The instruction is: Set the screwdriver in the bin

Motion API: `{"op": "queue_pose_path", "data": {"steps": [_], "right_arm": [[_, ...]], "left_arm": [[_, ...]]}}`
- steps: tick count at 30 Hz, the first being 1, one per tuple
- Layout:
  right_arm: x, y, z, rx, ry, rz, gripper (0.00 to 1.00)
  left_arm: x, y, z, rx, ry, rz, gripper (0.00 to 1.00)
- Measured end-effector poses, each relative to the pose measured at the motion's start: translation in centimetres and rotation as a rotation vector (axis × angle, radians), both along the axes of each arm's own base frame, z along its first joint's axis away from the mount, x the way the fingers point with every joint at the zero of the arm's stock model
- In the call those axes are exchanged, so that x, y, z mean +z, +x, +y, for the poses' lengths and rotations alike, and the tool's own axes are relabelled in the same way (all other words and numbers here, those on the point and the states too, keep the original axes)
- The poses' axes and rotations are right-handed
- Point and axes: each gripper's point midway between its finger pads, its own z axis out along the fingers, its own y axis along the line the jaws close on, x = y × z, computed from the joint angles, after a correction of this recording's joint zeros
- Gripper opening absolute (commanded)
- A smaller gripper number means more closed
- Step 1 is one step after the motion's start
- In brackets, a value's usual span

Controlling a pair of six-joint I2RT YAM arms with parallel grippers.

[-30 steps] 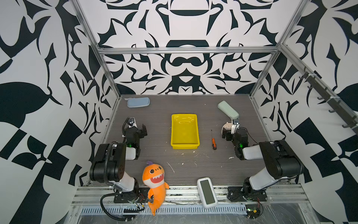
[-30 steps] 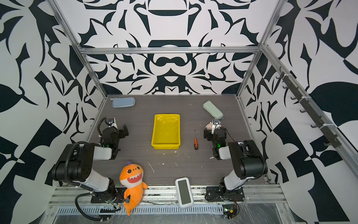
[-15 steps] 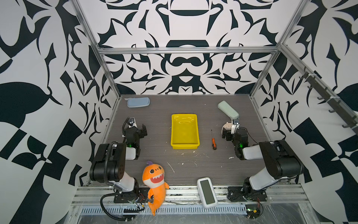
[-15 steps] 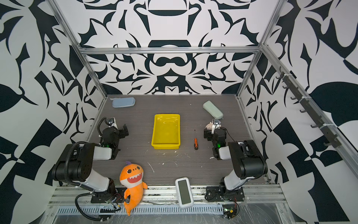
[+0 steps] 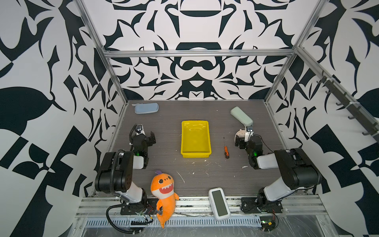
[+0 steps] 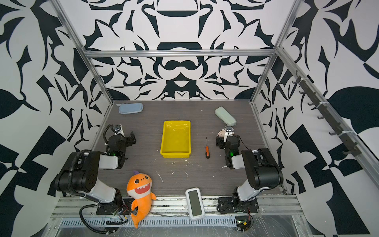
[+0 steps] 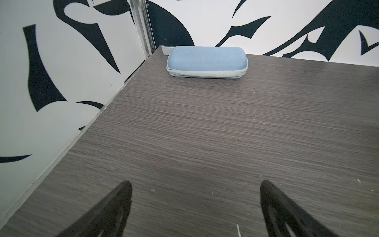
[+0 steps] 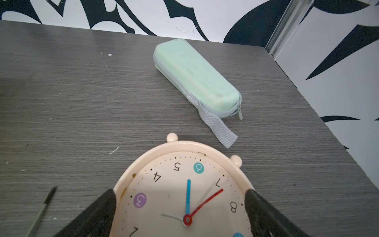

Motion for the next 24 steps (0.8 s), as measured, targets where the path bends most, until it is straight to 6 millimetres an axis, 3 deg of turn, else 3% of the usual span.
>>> {"op": "queue_pose_path", "data": {"steps": [8, 16, 20, 24], "right_arm": [[0.4, -0.5, -0.3, -0.015, -0.003, -0.012, 1.0], [0.6, -3.4, -1.4, -0.063, -0.003, -0.07, 1.0], [2.3, -3.2, -0.7, -0.022, 0.016, -0.114, 1.0], [6.2, -4.1, -0.5, -0.012, 0.034, -0.171, 1.0]], "left_arm": [[0.0, 0.0, 0.0, 0.0, 0.0, 0.0, 1.0], [0.0, 0.0, 0.0, 0.0, 0.0, 0.0, 1.0], [0.0, 0.0, 0.0, 0.0, 0.0, 0.0, 1.0], [0.0, 0.0, 0.0, 0.0, 0.0, 0.0, 1.0]]}}
